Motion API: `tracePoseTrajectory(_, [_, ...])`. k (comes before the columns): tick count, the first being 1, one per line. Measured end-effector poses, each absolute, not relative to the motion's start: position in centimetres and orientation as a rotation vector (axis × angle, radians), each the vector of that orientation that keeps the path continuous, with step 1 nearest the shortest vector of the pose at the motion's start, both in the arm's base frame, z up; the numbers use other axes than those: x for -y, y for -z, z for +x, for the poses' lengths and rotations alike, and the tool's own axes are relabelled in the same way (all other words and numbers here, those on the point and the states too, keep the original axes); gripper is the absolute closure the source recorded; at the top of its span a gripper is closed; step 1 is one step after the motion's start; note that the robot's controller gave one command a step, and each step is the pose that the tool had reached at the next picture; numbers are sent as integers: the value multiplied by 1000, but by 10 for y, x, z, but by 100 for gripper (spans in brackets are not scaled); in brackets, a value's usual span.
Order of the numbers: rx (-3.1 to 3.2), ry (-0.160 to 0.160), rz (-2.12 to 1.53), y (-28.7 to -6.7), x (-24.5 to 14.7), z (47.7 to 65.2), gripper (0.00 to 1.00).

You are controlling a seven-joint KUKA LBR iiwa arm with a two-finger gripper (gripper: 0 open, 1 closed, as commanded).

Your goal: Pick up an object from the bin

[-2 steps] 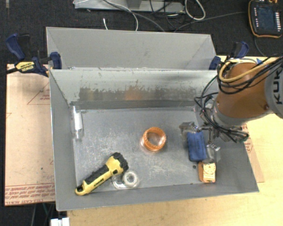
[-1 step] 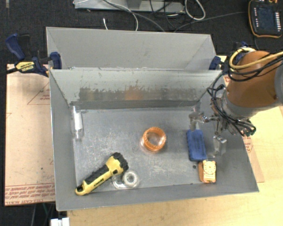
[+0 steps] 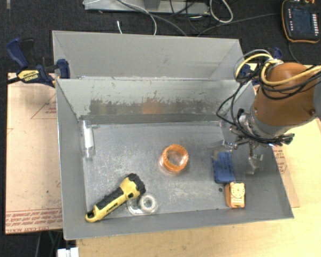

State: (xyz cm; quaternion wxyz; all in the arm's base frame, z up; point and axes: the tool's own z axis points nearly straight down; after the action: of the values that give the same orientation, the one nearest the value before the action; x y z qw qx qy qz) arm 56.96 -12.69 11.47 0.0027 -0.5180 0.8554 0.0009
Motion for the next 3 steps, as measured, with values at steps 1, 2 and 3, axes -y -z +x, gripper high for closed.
tracePoseTrajectory(1, [-2766, 2, -1468, -78, 115, 584, 0])
tracePoseTrajectory(2, [-2001, 0, -2406, -72, 99, 582, 100])
tracePoseTrajectory(3, [-1962, 1, -2438, -72, 97, 582, 100])
